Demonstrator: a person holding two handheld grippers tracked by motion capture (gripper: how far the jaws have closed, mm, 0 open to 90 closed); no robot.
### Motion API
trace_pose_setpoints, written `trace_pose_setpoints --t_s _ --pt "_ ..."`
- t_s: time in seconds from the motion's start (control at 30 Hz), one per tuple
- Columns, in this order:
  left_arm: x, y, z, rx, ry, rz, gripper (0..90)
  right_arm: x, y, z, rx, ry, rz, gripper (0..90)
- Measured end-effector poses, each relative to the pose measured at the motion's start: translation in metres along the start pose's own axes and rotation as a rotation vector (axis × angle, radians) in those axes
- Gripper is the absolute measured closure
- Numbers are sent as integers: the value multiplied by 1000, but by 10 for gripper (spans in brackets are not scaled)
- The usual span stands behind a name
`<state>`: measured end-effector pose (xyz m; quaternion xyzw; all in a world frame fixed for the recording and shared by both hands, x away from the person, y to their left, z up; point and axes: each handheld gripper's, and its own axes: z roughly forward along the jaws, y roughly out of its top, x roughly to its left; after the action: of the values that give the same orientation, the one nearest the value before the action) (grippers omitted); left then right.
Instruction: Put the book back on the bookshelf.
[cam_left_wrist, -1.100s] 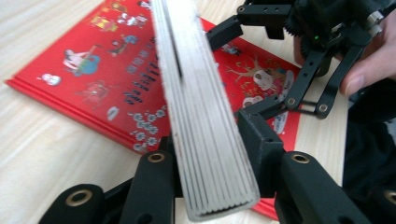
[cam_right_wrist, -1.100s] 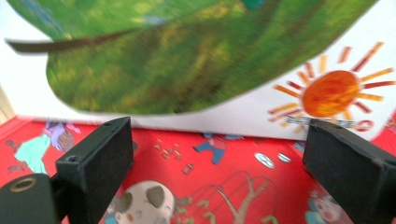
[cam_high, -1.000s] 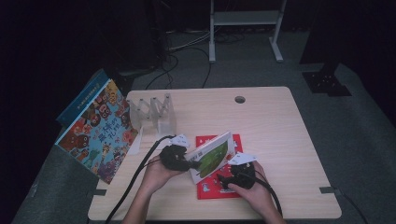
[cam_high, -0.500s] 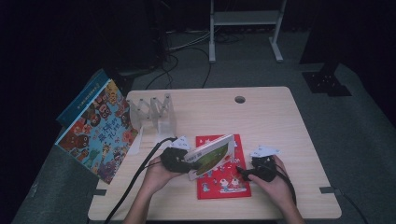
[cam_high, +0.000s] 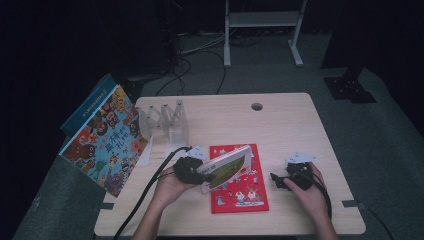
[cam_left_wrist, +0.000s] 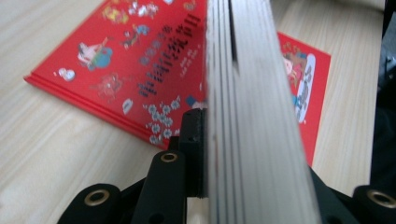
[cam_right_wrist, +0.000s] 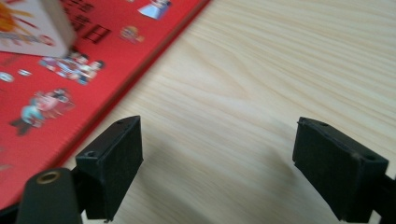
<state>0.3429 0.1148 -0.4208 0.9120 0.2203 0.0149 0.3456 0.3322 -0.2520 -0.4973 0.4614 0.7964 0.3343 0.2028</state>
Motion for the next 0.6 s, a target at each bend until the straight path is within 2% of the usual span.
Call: trace_pose_setpoints --t_s 0.2,0.4,0.47,0.6 --pt "0 9 0 79 -5 21 741 -8 -3 0 11 -6 16 139" --pt "2 23 -13 70 -14 27 713 -10 -4 1 7 2 19 133" --pt "1 28 -15 91 -2 39 716 -11 -4 1 8 4 20 132" --pt "1 33 -13 119 -15 40 728 -11 -4 1 7 7 23 132"
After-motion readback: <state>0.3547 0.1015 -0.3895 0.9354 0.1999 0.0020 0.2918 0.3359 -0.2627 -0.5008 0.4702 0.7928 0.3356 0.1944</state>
